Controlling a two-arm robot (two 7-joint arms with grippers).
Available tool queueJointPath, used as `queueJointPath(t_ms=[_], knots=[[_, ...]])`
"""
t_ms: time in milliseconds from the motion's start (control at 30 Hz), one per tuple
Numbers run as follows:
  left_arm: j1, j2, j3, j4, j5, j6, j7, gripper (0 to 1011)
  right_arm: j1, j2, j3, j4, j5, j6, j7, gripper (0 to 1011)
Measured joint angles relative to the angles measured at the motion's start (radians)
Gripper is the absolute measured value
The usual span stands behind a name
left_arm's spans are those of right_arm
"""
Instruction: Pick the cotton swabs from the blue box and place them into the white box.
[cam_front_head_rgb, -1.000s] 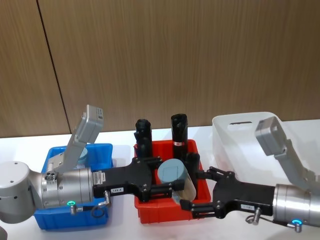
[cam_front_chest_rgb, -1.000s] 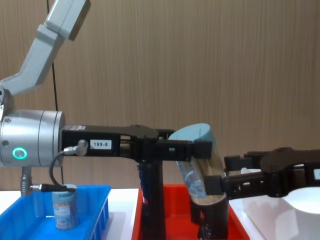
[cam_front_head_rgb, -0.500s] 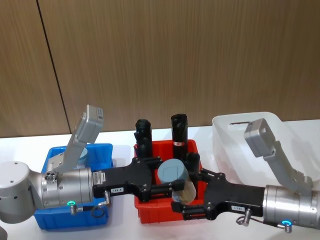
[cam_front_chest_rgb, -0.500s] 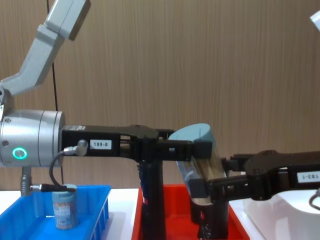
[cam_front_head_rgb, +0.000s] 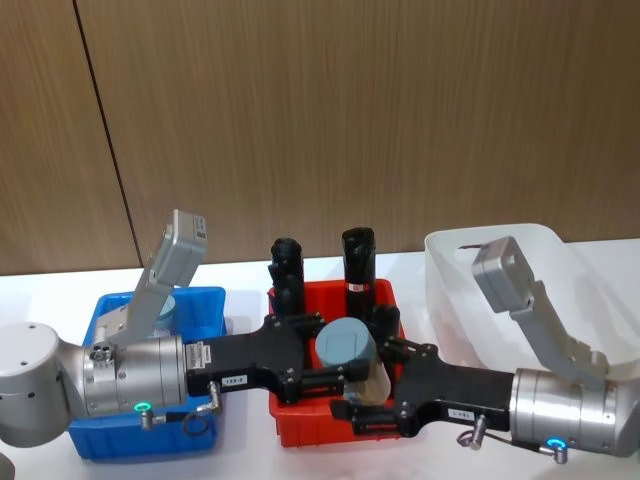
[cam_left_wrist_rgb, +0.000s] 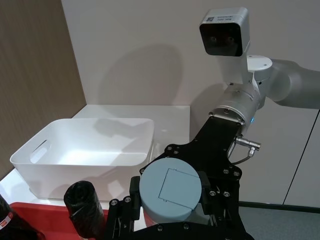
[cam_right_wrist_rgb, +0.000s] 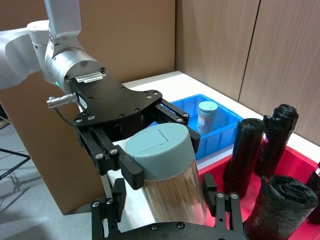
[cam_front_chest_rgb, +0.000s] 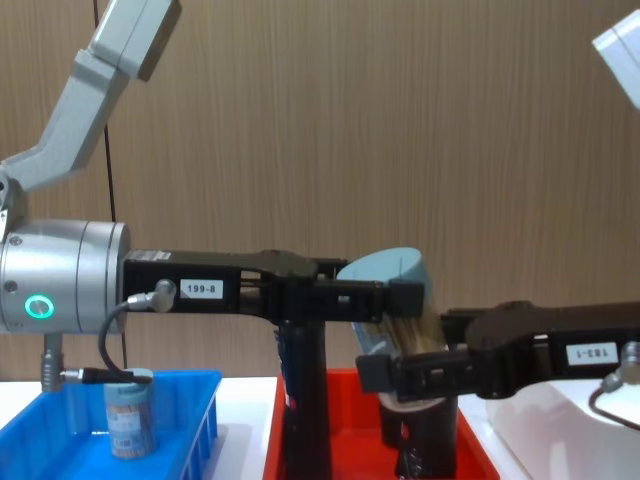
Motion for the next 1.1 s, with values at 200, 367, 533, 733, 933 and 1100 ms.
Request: queueJointPath(t_ms=[200, 367, 533, 733, 933, 1100], knots=[[0.0, 0.0, 0.0, 0.0, 0.0, 0.0, 0.0, 671, 0.007, -0.006, -0.006, 0.005, -0.001, 0.001, -0.008, 823], [0.0, 0.0, 0.0, 0.0, 0.0, 0.0, -0.001, 693, 0.012, -0.01, -0.012, 0.008, 0.002, 0.002, -0.013, 688], [0.0, 0.0, 0.0, 0.0, 0.0, 0.0, -0.001, 837, 0.017, -0.011, -0.015, 0.01, 0.009, 0.004, -0.014, 639], [0.0, 0.0, 0.0, 0.0, 0.0, 0.0, -0.001, 995, 0.021, -0.011, -0.018, 0.01, 0.019, 0.005, -0.016, 639], [0.0, 0.0, 0.0, 0.0, 0.0, 0.0, 0.0, 1004, 0.022, -0.009, -0.019, 0.009, 0.03, 0.003, -0.02, 639], [0.0, 0.0, 0.0, 0.0, 0.0, 0.0, 0.0, 1004, 0.022, -0.004, -0.018, 0.008, 0.042, -0.002, -0.031, 639]])
